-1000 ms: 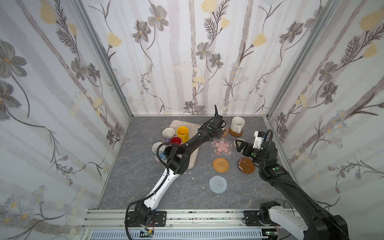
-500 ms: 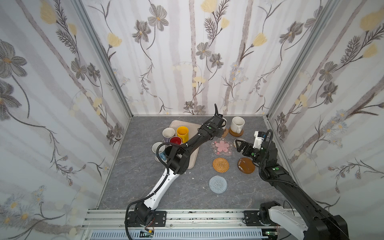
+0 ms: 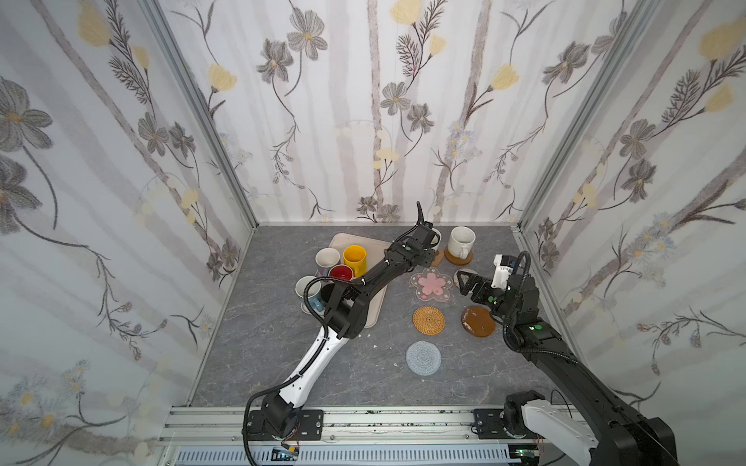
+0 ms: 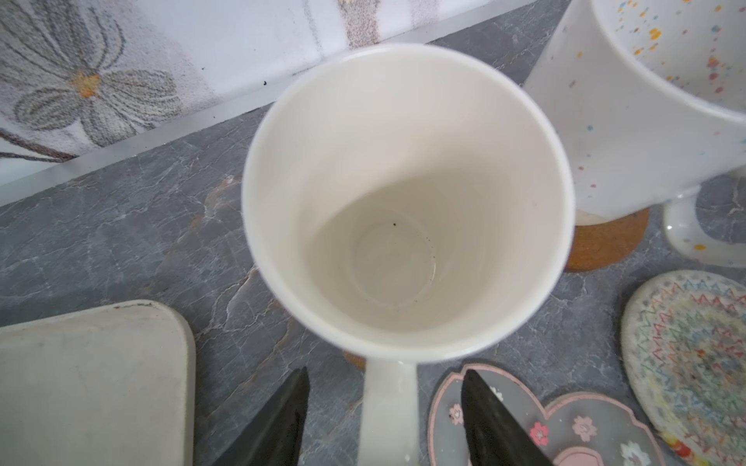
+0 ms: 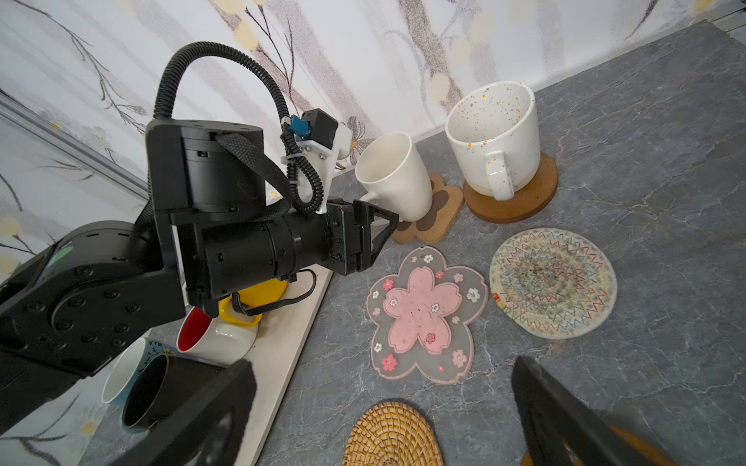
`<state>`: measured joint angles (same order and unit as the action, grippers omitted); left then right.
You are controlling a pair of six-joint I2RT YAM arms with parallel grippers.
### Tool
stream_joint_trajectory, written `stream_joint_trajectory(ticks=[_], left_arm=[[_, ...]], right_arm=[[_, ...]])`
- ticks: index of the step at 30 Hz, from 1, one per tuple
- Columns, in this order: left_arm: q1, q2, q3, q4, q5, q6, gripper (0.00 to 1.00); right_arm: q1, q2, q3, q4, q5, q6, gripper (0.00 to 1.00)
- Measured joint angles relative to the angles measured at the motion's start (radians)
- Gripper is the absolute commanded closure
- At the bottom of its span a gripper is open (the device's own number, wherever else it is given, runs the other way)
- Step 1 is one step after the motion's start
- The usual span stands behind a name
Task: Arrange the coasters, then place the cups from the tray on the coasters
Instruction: 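Lower the plain white mug onto the cork paw coaster and release it, then draw the left gripper back toward the tray while the right reaches to the yellow mug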
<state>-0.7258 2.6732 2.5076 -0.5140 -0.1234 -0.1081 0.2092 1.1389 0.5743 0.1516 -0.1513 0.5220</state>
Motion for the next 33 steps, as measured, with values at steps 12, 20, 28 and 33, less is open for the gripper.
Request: stream_joint_trajectory(ticks=[12,20,28,33], left_arm=[[-0.006,-0.225,-0.171,0.005,-0.054,0.0,0.0],[-0.006,-0.445,-0.343,0.01,-0.102,-0.04,0.0],[0.005,-0.715,-0.639,0.053,-0.178,-0.077,0.0],[0.068,-0.908,-0.903,0.092,-0.206,-0.145,0.0]], right_arm=[[0.007,-0.026,0.102,-0.072,-0.003,-0.045,0.0],[0.044,-0.049,0.148,-0.145,-0.049,-0.076,0.08],[0.207,0.053,0.222,-0.202,-0.035,-0.097,0.17],[0.29,0.203,0.307,-0.24,0.011,-0.095,0.19]])
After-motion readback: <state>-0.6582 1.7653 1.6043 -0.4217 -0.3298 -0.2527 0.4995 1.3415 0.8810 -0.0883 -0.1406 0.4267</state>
